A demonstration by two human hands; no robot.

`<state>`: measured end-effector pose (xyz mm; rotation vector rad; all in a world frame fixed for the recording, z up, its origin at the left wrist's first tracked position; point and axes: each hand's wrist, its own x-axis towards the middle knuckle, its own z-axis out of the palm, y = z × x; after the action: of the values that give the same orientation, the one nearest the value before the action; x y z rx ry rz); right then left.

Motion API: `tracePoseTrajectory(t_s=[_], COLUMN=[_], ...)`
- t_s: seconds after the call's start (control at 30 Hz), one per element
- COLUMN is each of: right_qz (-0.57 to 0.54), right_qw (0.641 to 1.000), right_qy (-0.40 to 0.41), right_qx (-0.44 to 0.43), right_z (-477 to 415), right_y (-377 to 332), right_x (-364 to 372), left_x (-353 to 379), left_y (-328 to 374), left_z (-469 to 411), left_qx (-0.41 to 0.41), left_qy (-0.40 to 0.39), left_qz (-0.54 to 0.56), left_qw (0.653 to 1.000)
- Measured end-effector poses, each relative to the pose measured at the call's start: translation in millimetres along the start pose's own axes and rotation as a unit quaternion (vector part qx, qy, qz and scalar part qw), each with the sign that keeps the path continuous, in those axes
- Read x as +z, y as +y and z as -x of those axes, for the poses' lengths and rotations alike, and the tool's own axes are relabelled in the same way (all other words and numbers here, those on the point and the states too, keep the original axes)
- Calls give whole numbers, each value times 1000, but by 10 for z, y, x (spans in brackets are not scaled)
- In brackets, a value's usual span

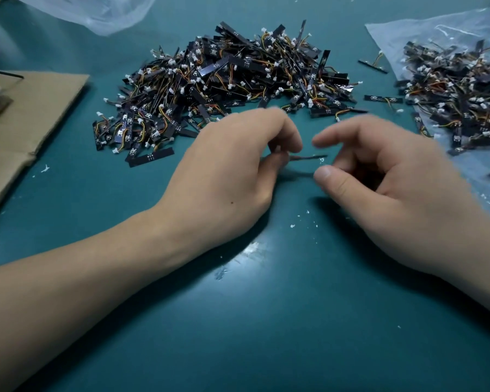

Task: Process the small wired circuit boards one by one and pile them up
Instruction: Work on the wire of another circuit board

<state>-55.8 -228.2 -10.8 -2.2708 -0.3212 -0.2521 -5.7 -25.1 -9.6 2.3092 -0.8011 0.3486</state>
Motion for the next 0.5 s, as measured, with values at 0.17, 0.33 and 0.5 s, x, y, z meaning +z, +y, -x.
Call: tracePoseTrajectory(t_s=[0.17, 0.33, 0.5], right_qz=[38, 18, 35], right_qw=[999, 1000, 997], right_qy=[7, -6, -70], right_qx=[-3, -11, -24], right_z=[-13, -7, -9], right_y=[7, -34, -26], right_x=[-7, -25, -58], left_x=[-18, -32, -59], left_y=[38, 33, -25], left_z=[9, -3, -40], left_qx=[58, 30, -28], left_qy=[-5, -31, -90], left_qz=[52, 128, 258], left_qw=[997, 991, 961])
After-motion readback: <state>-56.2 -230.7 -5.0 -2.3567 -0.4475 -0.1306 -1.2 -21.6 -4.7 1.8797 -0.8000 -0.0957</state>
